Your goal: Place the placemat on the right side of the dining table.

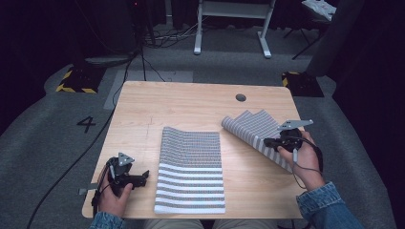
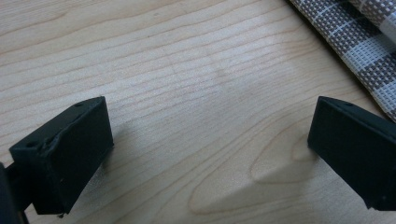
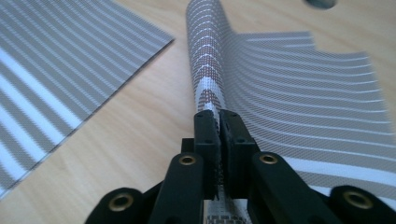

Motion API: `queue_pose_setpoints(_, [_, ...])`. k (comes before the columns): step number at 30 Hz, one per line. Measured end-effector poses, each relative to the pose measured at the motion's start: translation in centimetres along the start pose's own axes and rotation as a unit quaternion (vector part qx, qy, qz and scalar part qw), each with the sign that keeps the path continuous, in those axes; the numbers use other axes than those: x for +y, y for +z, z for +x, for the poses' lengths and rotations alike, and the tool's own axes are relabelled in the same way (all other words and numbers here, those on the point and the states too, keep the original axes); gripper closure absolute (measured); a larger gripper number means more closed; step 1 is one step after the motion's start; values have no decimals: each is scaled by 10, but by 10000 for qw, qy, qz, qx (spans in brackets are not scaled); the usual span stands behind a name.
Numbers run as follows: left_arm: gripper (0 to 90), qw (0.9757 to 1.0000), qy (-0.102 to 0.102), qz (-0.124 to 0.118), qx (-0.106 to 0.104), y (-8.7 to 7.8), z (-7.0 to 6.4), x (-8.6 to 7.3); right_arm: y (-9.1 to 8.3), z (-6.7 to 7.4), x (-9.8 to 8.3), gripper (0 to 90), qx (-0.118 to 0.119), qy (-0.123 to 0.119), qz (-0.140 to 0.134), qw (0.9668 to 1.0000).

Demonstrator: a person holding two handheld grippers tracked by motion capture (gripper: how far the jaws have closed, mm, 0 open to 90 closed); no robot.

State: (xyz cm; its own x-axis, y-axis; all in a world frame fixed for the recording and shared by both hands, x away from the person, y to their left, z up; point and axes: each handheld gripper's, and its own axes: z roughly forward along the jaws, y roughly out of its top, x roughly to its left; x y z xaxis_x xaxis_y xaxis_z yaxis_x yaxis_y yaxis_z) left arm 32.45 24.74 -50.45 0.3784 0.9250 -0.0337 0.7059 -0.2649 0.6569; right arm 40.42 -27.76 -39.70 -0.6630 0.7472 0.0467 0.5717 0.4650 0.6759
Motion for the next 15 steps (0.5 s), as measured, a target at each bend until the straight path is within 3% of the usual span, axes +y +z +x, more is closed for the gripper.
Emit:
queue_pose_setpoints(1, [2, 10000, 0, -1, 0, 0, 0, 0, 3, 3, -1, 673, 244, 128, 42, 9996])
queue_pose_setpoints(2, [2, 10000, -2, -1, -1, 0, 0, 0, 3, 3, -1, 673, 244, 128, 42, 9996])
queue_pose_setpoints(3, [2, 10000, -3, 0, -1, 0, 0, 0, 4, 8, -3, 585, 459, 270, -38, 9986])
queue_pose_setpoints(4, [2, 10000, -3, -7, -9, 0, 0, 0, 4, 11, -3, 514, 520, 327, -152, 9980])
queue_pose_setpoints(7, [2, 10000, 0, 1, -1, 0, 0, 0, -4, 14, 0, 429, 662, 406, -466, 9959])
queue_pose_setpoints(8, [2, 10000, -1, 1, -4, 0, 0, 0, -13, 8, 0, 391, 425, 471, -663, 9958])
queue_pose_setpoints(10, [2, 10000, -2, 0, -1, 0, 0, 0, -20, 0, -1, 378, 180, 558, -726, 9956])
queue_pose_setpoints(13, [2, 10000, 0, 1, -1, 0, 0, 0, -24, -9, -5, 359, -23, 728, -737, 9946])
queue_pose_setpoints(14, [2, 10000, -3, -1, 0, 0, 0, 0, -27, -20, -12, 346, -334, 832, -697, 9935])
queue_pose_setpoints(15, [2, 10000, -3, -1, 0, 0, 0, 0, -27, -20, -12, 346, -334, 832, -697, 9935])
